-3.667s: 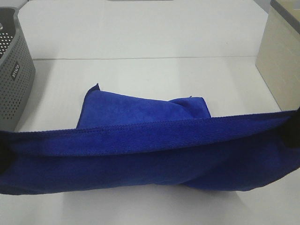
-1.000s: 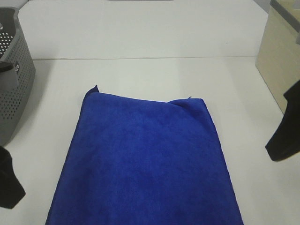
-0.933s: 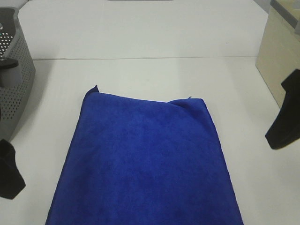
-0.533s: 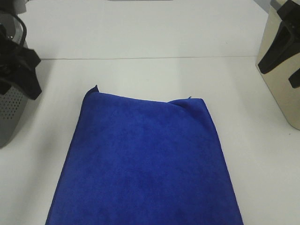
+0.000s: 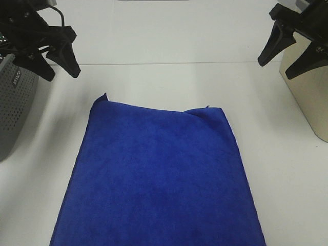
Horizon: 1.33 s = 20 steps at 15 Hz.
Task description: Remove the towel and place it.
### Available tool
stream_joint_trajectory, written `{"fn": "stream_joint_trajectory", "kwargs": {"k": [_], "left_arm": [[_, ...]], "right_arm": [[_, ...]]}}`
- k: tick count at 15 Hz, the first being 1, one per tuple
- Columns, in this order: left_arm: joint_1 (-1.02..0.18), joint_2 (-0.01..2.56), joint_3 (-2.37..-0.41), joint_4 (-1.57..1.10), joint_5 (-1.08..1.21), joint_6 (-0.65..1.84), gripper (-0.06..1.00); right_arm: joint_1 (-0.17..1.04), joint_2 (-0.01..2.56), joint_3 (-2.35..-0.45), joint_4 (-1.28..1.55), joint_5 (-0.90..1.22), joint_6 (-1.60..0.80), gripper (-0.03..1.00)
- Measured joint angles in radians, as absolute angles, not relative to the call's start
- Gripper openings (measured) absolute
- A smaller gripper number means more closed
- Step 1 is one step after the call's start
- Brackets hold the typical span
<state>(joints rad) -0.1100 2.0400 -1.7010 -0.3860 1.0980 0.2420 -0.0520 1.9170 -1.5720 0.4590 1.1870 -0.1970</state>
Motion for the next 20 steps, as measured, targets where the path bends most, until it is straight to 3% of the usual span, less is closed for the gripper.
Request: {"fn": "stream_joint_trajectory", "kwargs": {"k": [7, 20], "left_arm": [[-0.11, 2.342, -1.982, -0.391, 1.139, 0.242, 0.6], [-0.11, 2.488, -1.999, -0.428, 1.009, 0.294, 0.6]], "right_arm": [[-0.052, 2.169, -1.728, 0.466, 1.181, -0.225, 0.68], [-0.001, 2.386, -1.749, 0.53, 1.038, -0.283, 0.68]]}}
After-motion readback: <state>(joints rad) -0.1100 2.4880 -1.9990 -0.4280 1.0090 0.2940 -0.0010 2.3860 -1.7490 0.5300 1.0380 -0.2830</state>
